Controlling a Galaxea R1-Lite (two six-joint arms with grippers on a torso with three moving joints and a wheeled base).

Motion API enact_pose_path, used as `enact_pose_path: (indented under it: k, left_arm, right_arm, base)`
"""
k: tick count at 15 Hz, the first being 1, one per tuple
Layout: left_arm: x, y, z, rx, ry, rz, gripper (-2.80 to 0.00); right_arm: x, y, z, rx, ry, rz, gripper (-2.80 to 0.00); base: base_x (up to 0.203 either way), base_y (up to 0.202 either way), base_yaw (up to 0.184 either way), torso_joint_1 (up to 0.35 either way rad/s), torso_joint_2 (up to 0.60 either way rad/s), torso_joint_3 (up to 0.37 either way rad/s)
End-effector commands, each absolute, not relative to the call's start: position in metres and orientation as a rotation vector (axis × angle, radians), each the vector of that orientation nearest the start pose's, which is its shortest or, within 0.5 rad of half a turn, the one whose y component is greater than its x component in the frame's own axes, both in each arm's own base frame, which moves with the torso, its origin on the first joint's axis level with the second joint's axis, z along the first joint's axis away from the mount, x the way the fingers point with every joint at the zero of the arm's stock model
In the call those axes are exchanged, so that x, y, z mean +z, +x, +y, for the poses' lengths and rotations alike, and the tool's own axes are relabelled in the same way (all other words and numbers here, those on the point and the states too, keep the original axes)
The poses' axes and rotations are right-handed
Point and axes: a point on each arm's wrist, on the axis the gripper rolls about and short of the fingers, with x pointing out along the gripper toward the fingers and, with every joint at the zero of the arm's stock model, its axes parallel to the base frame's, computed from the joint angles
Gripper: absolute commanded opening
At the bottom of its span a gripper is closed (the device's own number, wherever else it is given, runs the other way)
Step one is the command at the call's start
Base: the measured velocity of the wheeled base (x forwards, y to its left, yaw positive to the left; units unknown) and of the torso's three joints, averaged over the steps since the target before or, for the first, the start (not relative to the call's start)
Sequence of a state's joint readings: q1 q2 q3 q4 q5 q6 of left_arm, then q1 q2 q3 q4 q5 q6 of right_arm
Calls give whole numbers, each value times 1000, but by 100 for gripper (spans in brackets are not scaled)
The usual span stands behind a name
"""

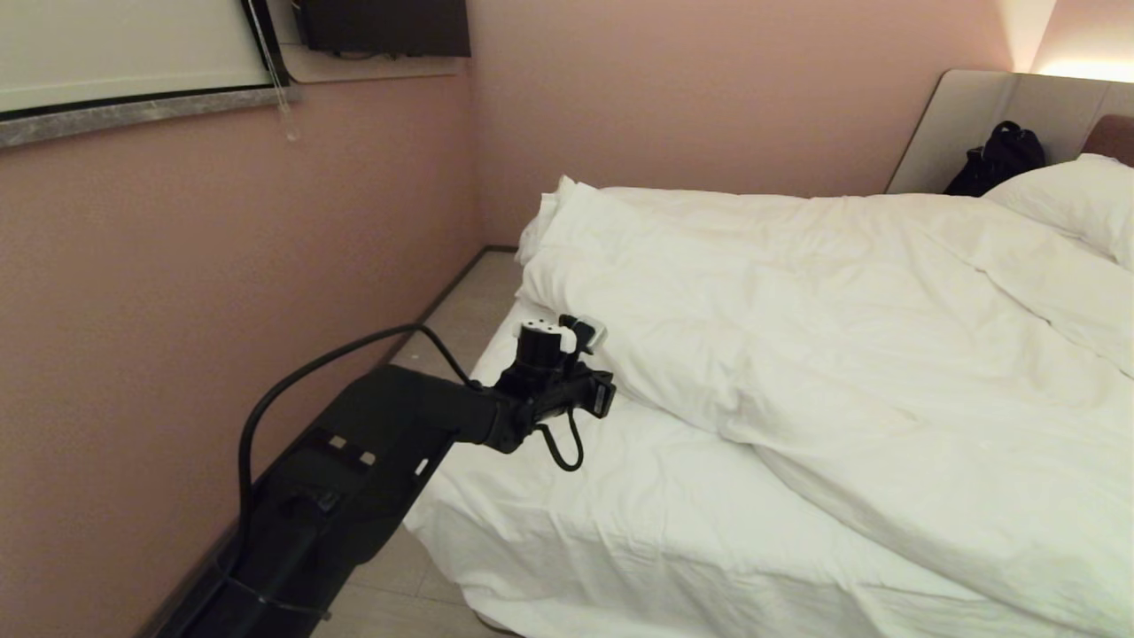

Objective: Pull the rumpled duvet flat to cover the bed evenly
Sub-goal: Hold the folded corner of the quilt

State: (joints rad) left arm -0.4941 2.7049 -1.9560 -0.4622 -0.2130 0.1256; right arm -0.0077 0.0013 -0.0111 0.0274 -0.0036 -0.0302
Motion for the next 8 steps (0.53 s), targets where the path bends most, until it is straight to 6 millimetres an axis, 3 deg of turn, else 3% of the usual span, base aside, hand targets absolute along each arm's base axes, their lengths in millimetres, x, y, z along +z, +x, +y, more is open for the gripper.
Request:
enact_pose_path:
  k: [1,5,6,8]
  left_arm:
    - [34,477,-273,-739,169,237,-280]
    - [22,471,-286,-768,235,194,-280]
    - [20,471,-288,-769,250,190,0]
    - [20,470,-288,-770,254,190,0]
  right_arm:
    - [76,-24,0,-10,-31,18,-280]
    - [76,-24,0,-10,-31,17,-280]
    - [76,-24,0,-10,-31,19,-280]
    - [76,-24,0,-10,-31,19,-280]
  base:
    - [0,0,0,0,0,0]
    - [0,0,0,0,0,0]
    - [0,0,0,0,0,0]
    - [0,0,0,0,0,0]
